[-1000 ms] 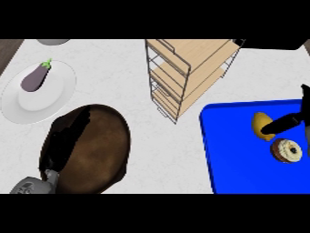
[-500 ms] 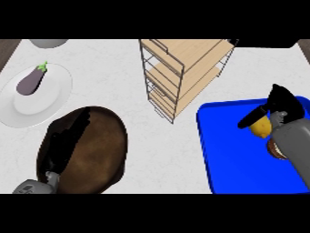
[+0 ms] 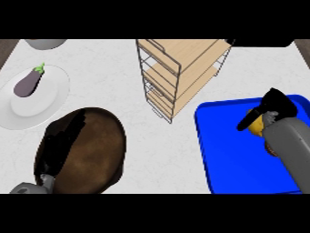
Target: Pick the lemon from the tray and place it in the tiered shelf
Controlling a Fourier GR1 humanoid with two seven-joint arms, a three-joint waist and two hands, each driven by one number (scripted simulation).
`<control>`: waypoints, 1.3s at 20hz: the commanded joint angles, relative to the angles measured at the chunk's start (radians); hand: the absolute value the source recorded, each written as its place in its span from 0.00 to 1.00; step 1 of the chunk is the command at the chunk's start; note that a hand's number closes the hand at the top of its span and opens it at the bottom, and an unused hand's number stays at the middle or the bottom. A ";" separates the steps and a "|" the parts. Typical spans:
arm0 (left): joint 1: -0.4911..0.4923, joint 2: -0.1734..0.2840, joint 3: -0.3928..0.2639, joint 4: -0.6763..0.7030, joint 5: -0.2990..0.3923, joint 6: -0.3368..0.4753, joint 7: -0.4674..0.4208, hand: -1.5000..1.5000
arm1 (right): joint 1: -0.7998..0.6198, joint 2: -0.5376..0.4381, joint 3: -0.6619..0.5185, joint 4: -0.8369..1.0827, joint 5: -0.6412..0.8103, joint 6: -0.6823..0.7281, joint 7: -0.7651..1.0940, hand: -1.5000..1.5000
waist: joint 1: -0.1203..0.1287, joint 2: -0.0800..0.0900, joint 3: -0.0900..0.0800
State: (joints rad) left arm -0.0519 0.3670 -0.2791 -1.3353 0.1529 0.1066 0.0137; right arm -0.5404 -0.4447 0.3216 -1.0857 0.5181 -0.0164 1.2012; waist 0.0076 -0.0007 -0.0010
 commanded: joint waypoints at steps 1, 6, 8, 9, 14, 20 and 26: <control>0.017 0.000 0.016 0.000 -0.008 -0.008 -0.015 0.50 | 0.002 0.005 -0.025 0.011 0.024 0.040 0.160 0.00 | -0.006 -0.001 0.000; -0.016 -0.030 0.021 0.003 -0.019 0.004 0.019 0.50 | 0.046 0.040 -0.029 0.040 0.056 0.046 0.133 0.00 | -0.010 -0.001 0.001; 0.054 -0.014 0.009 -0.065 -0.027 -0.012 0.007 0.50 | -0.001 0.050 -0.057 0.082 0.071 0.053 0.127 0.00 | 0.000 -0.001 0.001; 0.049 -0.016 -0.001 -0.095 -0.040 0.009 0.059 0.50 | -0.010 0.064 -0.056 0.046 0.069 0.078 0.177 0.00 | -0.002 -0.002 0.001; 0.042 -0.047 0.009 -0.092 -0.056 0.006 0.071 0.50 | 0.014 0.103 -0.079 0.057 0.115 0.065 0.132 0.00 | -0.005 -0.001 0.001; 0.074 -0.032 0.044 -0.073 -0.048 -0.045 0.023 0.50 | 0.028 0.150 -0.105 0.157 0.175 0.026 0.076 0.00 | 0.000 -0.001 0.001; -0.012 -0.103 0.061 0.011 -0.116 -0.029 0.028 0.50 | -0.002 0.115 -0.182 0.297 0.194 0.052 -0.168 1.00 | -0.003 0.002 0.001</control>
State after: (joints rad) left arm -0.0286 0.3173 -0.2099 -1.3660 0.0888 0.0506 0.0363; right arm -0.5300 -0.3313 0.1592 -0.8602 0.6871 0.0266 1.0635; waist 0.0061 -0.0029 -0.0034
